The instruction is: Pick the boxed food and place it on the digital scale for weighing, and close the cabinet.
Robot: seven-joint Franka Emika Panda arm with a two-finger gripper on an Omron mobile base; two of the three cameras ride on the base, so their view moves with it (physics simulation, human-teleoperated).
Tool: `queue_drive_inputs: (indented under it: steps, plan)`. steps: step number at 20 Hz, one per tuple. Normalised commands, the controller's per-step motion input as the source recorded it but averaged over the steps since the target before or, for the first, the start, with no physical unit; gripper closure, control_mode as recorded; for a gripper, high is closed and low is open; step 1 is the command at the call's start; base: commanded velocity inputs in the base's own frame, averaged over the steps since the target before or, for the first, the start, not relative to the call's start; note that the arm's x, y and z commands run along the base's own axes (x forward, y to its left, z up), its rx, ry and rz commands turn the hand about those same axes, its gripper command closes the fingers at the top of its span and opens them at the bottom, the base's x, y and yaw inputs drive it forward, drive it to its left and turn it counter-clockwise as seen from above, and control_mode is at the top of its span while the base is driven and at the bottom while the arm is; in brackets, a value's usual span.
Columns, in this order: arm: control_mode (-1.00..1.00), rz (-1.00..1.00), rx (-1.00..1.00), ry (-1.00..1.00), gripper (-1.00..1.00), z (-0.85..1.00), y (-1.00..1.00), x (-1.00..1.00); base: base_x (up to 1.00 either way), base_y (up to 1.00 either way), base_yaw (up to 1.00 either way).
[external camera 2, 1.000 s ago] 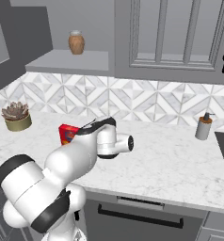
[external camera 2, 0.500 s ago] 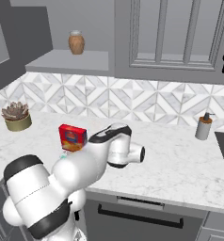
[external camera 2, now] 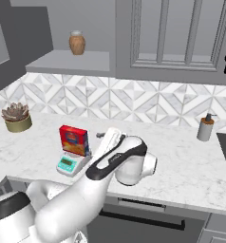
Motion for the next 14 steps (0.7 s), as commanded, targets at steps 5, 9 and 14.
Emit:
queue_drive_inputs:
  steps: [5, 9, 14]
  plan:
    - [-1.00, 0.00, 0.00, -0.34, -1.00, 1.00, 0.28, -1.00, 0.00, 0.00, 0.00]
    - [-1.00, 0.00, 0.00, -0.20, -1.00, 0.98, 0.66, -1.00, 0.00, 0.00, 0.00]
    - [-1.00, 0.00, 0.02, -0.19, -1.00, 0.93, 0.64, -1.00, 0.00, 0.00, 0.00]
